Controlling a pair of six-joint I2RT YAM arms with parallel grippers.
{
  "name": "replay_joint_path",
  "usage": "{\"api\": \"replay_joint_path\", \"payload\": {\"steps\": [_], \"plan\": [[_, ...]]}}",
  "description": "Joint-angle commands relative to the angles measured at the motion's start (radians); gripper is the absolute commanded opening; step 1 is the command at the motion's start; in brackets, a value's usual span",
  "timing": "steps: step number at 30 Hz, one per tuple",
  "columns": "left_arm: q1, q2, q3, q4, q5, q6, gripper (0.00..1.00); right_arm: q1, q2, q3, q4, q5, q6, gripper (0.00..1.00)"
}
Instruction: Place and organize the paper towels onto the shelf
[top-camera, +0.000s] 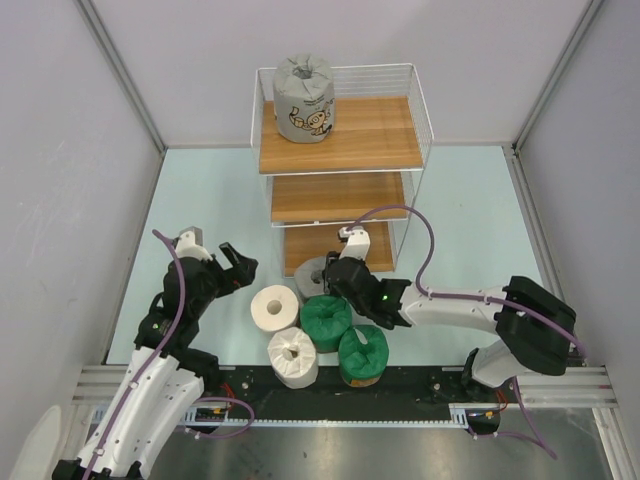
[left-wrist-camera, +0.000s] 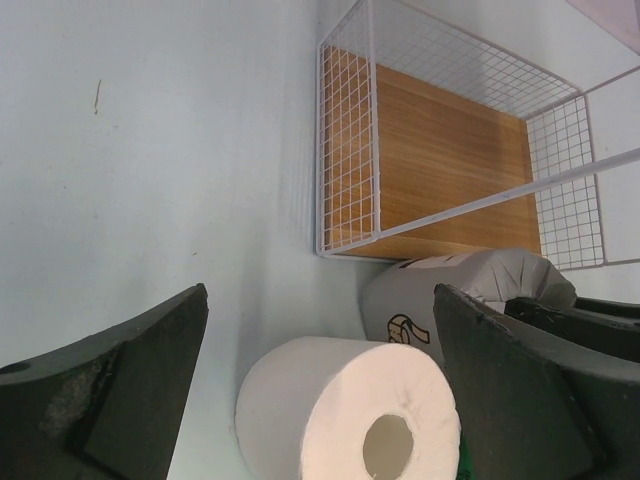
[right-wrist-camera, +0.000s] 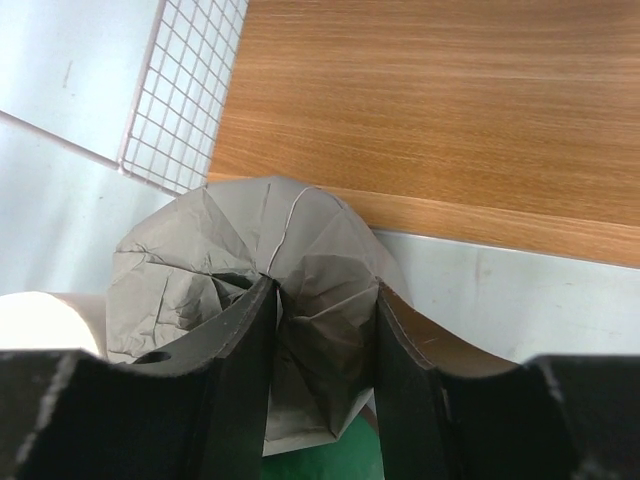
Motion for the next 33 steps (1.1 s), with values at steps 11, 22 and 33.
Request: {"api": "replay_joint_path", "payload": {"steps": [11, 22, 33], "plan": [[-0.005, 0.004, -0.009, 0.033, 0.008, -0.002, 1.0, -0.021, -0.363, 0.001, -0.075, 0.079, -0.142, 0.38], [-0.005, 0.02, -0.007, 0.051, 0.015, -0.005, 1.0, -0.015, -0.572, 0.027, -0.292, -0.234, -0.216, 0.39], [-0.005, 0.019, -0.012, 0.053, 0.018, -0.014, 1.0, 0.014, -0.658, 0.264, -0.374, -0.397, -0.337, 0.41]]}}
